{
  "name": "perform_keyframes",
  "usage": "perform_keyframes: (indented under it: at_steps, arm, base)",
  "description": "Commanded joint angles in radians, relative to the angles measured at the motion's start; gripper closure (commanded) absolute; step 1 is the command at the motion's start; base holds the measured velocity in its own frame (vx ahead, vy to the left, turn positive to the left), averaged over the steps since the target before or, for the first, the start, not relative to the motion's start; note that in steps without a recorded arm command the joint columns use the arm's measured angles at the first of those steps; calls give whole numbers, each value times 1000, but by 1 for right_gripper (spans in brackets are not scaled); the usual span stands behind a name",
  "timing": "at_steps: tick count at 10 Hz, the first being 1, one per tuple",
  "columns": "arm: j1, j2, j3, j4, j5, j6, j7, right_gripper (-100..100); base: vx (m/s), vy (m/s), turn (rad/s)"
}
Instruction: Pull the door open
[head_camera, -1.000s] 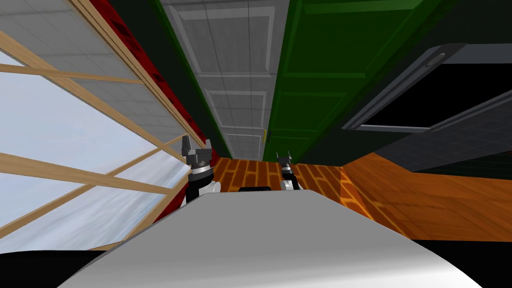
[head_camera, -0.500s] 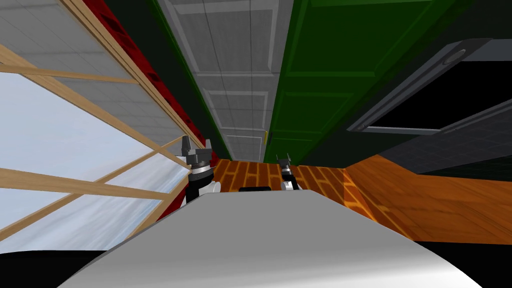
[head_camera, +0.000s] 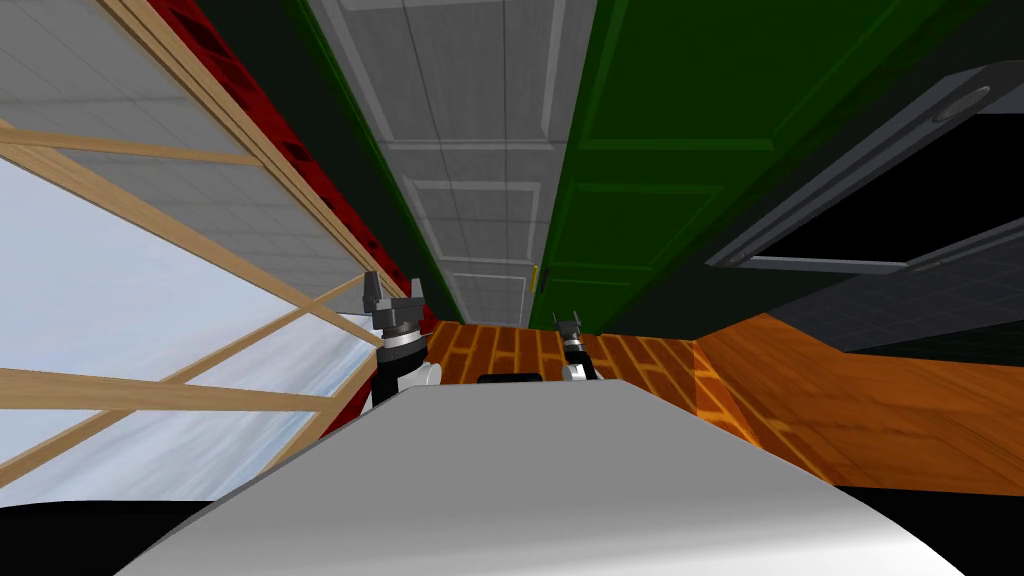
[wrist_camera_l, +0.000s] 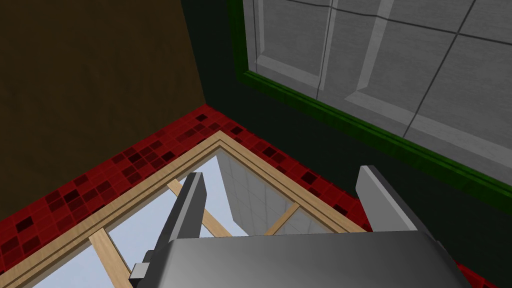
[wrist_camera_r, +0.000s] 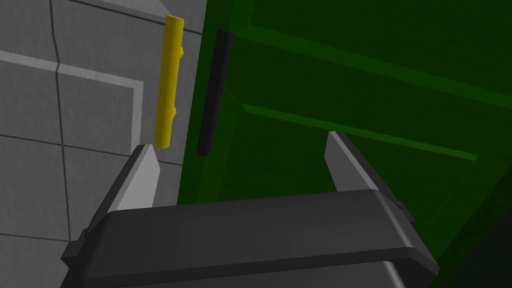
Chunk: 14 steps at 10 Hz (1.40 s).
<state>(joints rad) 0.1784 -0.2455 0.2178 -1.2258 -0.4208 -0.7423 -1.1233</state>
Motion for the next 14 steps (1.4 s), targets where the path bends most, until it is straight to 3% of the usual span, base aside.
perform_keyframes:
  at_steps: [1, 14]
  arm:
    - [-5, -6, 5, 24, -12, -2, -32, -100]
    - [-79, -47, 47, 263, -97, -50, -254, -100]
  base:
    - [102, 26, 1]
    - [103, 24, 3]
